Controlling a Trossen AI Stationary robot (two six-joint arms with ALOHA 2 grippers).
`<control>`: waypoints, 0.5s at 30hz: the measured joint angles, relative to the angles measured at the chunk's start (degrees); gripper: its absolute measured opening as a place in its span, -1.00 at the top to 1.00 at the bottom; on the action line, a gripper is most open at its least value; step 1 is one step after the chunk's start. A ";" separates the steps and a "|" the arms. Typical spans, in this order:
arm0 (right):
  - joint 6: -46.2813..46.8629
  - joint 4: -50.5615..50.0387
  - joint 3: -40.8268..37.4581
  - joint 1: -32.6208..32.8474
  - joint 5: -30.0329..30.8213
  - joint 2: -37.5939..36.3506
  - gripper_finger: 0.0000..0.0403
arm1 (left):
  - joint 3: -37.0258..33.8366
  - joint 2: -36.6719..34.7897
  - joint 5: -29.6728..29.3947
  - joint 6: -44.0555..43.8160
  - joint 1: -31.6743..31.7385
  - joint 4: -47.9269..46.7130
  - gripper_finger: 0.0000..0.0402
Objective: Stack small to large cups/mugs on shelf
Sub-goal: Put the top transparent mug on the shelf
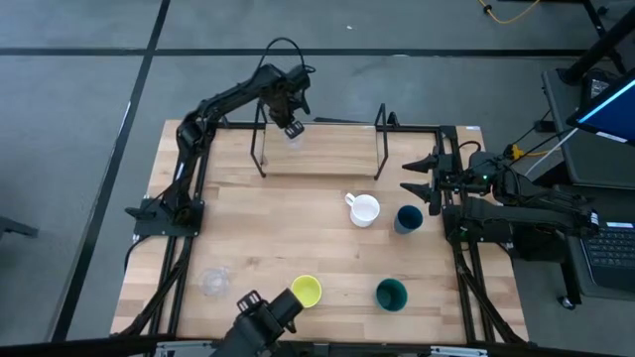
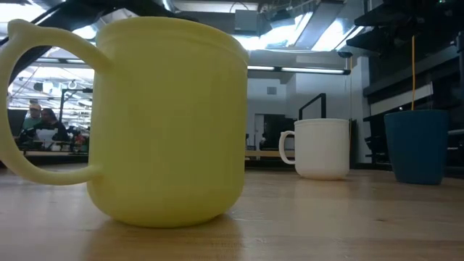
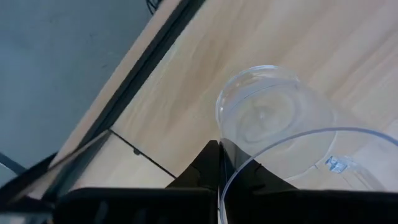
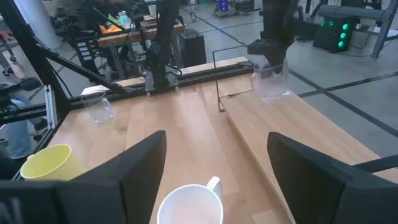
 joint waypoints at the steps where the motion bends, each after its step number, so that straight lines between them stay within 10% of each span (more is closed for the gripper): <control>1: 0.09 0.02 0.00 0.00 0.00 0.00 -0.40 | 0.02 0.47 -0.01 1.11 0.04 -0.21 1.00; 15: 0.19 0.11 0.00 0.00 0.02 0.00 -0.40 | 0.00 2.28 -0.65 10.47 1.59 -2.73 1.00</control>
